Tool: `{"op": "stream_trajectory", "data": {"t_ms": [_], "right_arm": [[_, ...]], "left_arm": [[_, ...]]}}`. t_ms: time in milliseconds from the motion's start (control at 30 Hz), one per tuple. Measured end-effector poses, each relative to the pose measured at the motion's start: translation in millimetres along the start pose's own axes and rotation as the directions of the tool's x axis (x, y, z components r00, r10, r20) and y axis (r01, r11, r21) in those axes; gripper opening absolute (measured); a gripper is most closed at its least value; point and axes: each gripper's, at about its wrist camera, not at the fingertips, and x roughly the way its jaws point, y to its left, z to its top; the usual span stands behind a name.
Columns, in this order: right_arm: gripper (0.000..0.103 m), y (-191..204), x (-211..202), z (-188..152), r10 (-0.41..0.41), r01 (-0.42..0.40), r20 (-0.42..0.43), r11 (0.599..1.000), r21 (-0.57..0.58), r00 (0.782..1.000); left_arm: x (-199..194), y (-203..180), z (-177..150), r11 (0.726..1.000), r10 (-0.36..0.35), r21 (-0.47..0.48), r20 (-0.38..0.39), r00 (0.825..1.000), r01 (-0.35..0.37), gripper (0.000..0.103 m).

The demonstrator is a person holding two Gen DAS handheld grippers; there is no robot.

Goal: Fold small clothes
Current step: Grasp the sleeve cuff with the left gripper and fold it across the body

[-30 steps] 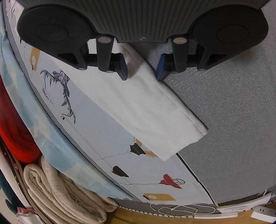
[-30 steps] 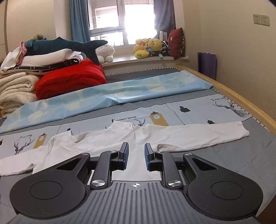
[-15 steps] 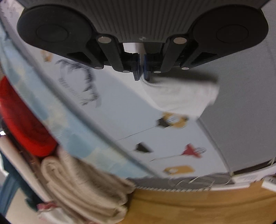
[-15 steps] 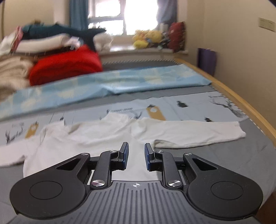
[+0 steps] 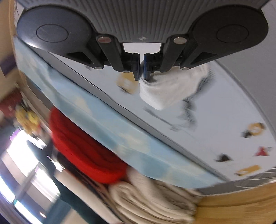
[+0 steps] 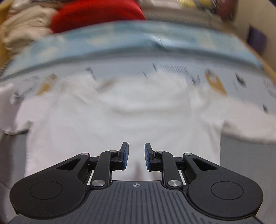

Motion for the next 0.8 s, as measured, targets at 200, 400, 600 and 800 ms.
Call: {"op": "stream_trajectory", "data": {"t_ms": [200, 400, 600, 800], "right_arm": [[0.021, -17.6, 16.4, 5.1, 0.046, -0.046, 0.008, 0.998, 0.053, 0.999], [0.021, -52.7, 40.4, 10.7, 0.056, -0.050, -0.031, 0.988, 0.148, 0.998], [0.027, -63.7, 57.7, 14.6, 0.126, -0.116, -0.031, 0.970, 0.211, 0.992], [0.041, -19.9, 66.7, 28.1, 0.220, -0.221, 0.016, 0.970, 0.101, 0.975]], "left_arm": [[5.8, -123.2, -74.3, 0.946, -0.278, 0.135, -0.121, 0.953, 0.294, 0.004], [24.8, -173.8, -120.4, 0.865, -0.366, 0.229, -0.324, 0.872, 0.447, 0.010], [50.6, -121.7, -85.5, 0.974, -0.140, 0.142, -0.228, 0.964, 0.175, 0.010], [60.0, -80.9, -54.8, 0.999, 0.018, 0.035, -0.201, 0.979, -0.011, 0.010]]}}
